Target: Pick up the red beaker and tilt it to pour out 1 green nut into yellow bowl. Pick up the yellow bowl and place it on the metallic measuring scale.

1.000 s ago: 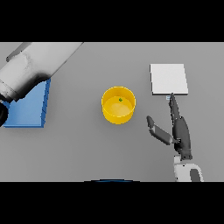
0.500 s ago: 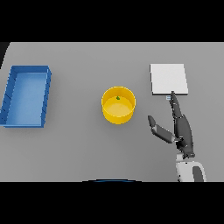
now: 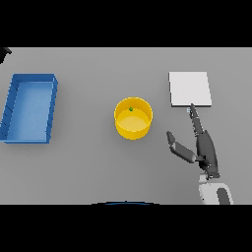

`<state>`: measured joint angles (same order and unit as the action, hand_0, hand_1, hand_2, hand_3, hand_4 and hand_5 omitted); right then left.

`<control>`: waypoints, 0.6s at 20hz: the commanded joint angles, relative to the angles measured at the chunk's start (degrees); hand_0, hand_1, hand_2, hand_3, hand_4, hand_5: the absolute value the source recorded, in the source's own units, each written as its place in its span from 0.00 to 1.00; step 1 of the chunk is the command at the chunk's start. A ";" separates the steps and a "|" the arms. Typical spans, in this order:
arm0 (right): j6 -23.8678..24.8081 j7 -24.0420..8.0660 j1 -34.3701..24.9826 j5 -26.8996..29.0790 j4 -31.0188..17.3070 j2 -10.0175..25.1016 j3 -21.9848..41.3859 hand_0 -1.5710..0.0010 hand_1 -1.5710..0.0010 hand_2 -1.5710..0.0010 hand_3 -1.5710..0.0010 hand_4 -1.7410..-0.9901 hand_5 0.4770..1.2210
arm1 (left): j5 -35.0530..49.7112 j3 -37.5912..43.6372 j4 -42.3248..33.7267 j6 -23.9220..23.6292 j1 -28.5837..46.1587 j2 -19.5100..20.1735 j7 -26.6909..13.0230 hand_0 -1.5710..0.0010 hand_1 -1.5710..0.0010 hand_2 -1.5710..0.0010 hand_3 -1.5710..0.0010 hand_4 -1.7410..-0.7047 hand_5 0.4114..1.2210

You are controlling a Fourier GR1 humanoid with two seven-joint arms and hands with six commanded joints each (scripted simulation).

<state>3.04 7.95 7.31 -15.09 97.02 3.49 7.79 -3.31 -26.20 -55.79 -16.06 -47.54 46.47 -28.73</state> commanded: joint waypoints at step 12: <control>0.16 0.21 0.20 -0.74 -0.55 0.12 0.35 1.00 1.00 1.00 1.00 0.71 0.25 | 5.96 -3.86 -12.57 -13.05 16.93 1.30 -6.17 0.00 0.00 0.00 0.02 0.00 0.87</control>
<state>3.22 8.20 7.50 -15.83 96.48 3.63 8.13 2.81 -30.09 -68.36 -29.18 -30.60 47.74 -34.83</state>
